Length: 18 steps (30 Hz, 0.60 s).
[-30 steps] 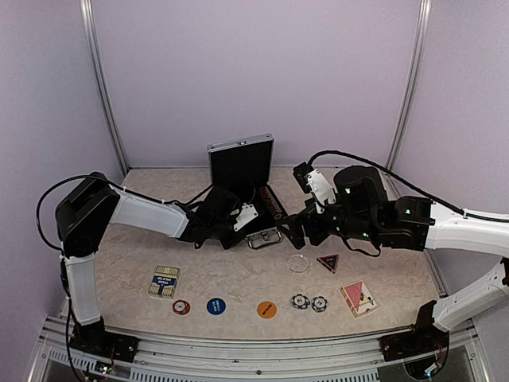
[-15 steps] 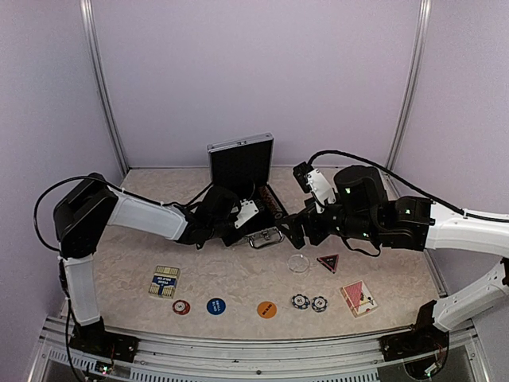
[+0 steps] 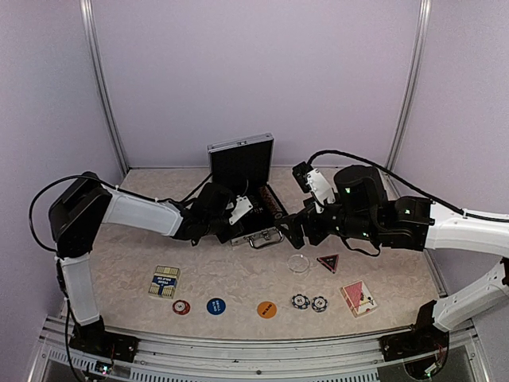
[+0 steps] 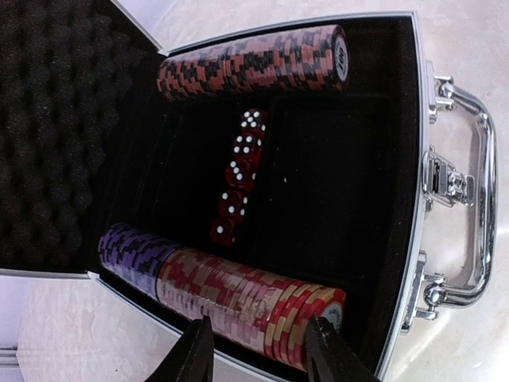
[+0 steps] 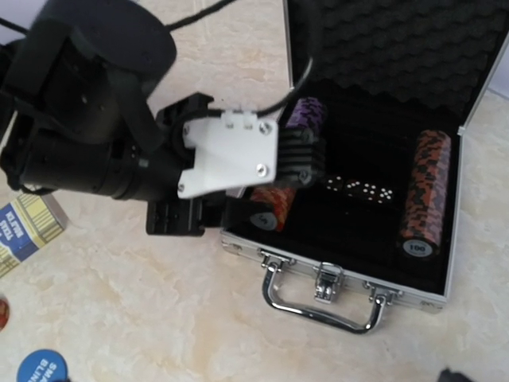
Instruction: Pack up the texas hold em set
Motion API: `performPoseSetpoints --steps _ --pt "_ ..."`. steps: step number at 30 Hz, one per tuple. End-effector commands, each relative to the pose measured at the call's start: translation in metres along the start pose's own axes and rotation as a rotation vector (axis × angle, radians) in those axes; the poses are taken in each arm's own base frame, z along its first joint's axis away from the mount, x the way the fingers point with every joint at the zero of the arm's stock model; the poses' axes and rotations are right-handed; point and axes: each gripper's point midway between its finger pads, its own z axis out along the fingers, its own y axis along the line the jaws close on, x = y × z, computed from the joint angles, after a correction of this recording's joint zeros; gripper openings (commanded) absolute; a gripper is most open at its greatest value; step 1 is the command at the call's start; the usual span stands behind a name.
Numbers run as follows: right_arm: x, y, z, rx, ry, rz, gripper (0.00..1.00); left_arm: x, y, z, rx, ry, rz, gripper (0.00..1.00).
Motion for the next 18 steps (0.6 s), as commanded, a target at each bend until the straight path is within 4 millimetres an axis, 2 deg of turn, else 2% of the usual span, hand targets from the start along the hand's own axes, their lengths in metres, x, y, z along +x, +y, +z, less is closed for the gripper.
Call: performPoseSetpoints --steps 1,4,9,14,16,18 --pt "-0.015 0.007 0.001 -0.023 -0.035 0.005 1.00 -0.022 0.021 -0.023 -0.044 -0.055 -0.038 0.40" --pt "-0.016 0.009 0.003 -0.026 -0.031 0.001 1.00 -0.031 0.024 -0.031 -0.024 -0.072 -0.026 0.46" --pt "-0.018 0.009 0.003 -0.029 -0.034 -0.001 1.00 -0.043 0.022 -0.035 0.111 -0.028 -0.019 0.67" --pt "-0.018 0.008 0.001 -0.024 -0.037 0.003 1.00 -0.046 0.031 -0.024 0.139 0.007 -0.120 0.88" --pt "-0.016 0.001 0.001 0.016 -0.027 0.011 1.00 -0.045 0.040 -0.018 0.108 0.036 -0.175 0.91" --pt "-0.012 -0.015 0.001 0.102 -0.007 0.031 1.00 -0.038 0.043 -0.008 0.082 0.076 -0.242 0.92"
